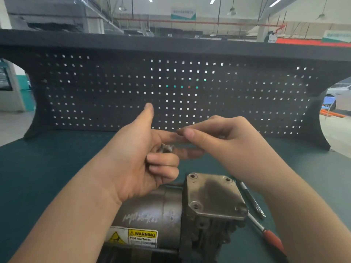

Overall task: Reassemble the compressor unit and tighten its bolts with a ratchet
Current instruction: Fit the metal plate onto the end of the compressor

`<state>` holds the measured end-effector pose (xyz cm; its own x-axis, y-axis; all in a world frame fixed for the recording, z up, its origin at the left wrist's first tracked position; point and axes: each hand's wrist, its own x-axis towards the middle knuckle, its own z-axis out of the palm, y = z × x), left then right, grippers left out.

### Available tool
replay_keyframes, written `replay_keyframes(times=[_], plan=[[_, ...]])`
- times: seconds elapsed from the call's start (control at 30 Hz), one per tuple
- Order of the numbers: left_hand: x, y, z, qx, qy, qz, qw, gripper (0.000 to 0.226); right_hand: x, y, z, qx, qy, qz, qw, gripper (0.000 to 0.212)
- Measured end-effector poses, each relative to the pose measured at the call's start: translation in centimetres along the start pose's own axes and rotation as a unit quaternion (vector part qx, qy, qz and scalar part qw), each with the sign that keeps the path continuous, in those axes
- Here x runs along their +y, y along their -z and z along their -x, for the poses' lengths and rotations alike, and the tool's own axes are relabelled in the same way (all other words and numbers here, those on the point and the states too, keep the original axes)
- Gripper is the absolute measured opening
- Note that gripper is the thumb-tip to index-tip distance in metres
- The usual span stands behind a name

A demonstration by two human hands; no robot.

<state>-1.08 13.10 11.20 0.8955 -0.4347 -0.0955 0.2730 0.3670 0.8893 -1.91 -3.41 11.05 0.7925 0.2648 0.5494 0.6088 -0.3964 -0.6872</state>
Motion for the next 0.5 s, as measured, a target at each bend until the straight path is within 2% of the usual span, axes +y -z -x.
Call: replay_keyframes(times=[0.07,0.17,0.27,0.37,0.43,0.5], plan=[[-0.3,-0.3,0.1,-0.002,0.001,-0.015,1.0,0.096,-0.2,-0.1,0.3,-0.027,0.016,-0.017,0.999,0.015],[-0.7,-0.9,0.2,-0.023,0.016,-0.009,1.0,0.097,-0.4,-0.3,0.6,-0.067,0.04,0.026,0.997,0.017],[-0.8,-1.2,0.3,-0.056,0.023,-0.01,0.998,0.097,-0.5,0.5,0.5,-0.086,0.035,0.011,0.996,0.017],[-0.9,-1.3,0.3,-0.063,0.022,0.009,0.998,0.088,-0.2,1.3,0.8,-0.088,0.048,0.018,0.995,0.011],[-0.9,-1.2,0.3,-0.04,0.004,-0.004,0.999,0.073,0.2,1.7,1.1,-0.062,0.046,-0.002,0.997,0.003],[-1.0,-0.9,0.1,0.042,-0.063,-0.133,0.988,0.052,1.0,2.5,1.4,-0.023,0.014,-0.034,0.999,0.002]])
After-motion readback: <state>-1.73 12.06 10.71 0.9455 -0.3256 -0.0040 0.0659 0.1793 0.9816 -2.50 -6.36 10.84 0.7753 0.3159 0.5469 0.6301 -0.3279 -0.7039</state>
